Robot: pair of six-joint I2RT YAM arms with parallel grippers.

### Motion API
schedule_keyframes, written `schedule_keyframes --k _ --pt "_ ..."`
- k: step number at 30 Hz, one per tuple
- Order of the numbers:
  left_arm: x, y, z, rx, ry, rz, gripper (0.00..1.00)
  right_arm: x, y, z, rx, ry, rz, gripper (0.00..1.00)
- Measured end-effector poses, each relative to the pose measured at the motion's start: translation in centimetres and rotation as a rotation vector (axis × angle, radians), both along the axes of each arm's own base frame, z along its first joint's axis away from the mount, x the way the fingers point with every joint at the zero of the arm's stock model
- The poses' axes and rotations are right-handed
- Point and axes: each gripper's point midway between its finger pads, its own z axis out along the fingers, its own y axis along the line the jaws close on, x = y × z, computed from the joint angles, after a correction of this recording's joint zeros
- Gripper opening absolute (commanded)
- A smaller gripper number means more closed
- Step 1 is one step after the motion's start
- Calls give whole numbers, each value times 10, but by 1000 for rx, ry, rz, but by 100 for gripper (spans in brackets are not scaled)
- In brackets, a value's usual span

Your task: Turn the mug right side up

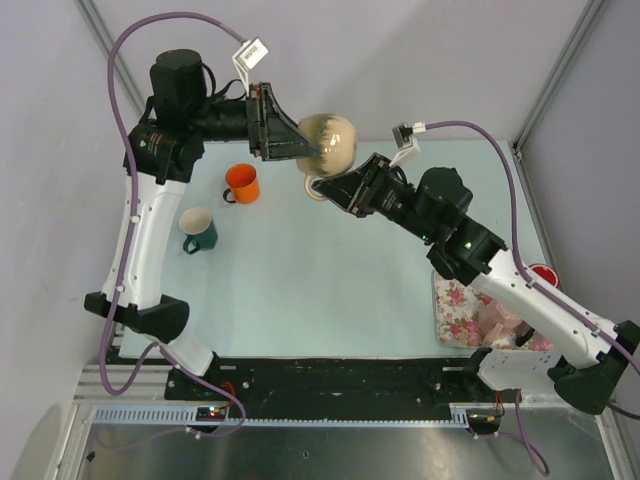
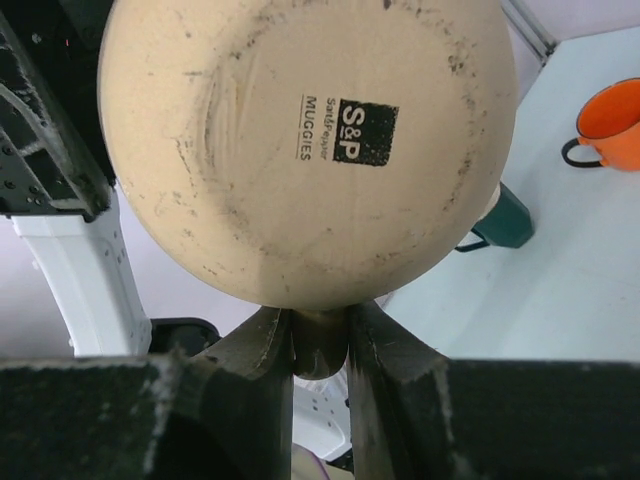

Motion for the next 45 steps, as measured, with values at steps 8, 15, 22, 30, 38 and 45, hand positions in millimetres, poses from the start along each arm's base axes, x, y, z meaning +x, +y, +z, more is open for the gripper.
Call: schedule_keyframes --k 8,15,22,30,38,45 --pt "-13 -5 3 -26 61 -74 0 14 20 -4 22 20 37 44" --pt "39 3 -62 59 182 82 0 33 6 -34 -106 72 -52 98" --pt "110 50 -179 344 189 413 0 49 -4 -117 -356 235 -119 99" --pt "108 123 -326 867 136 495 0 47 -30 -211 -664 423 -180 100" --pt "78 170 -409 1150 190 329 0 57 -92 -236 -824 507 -348 99" --pt "98 177 -438 1161 196 271 0 54 -126 -234 -888 523 -433 99"
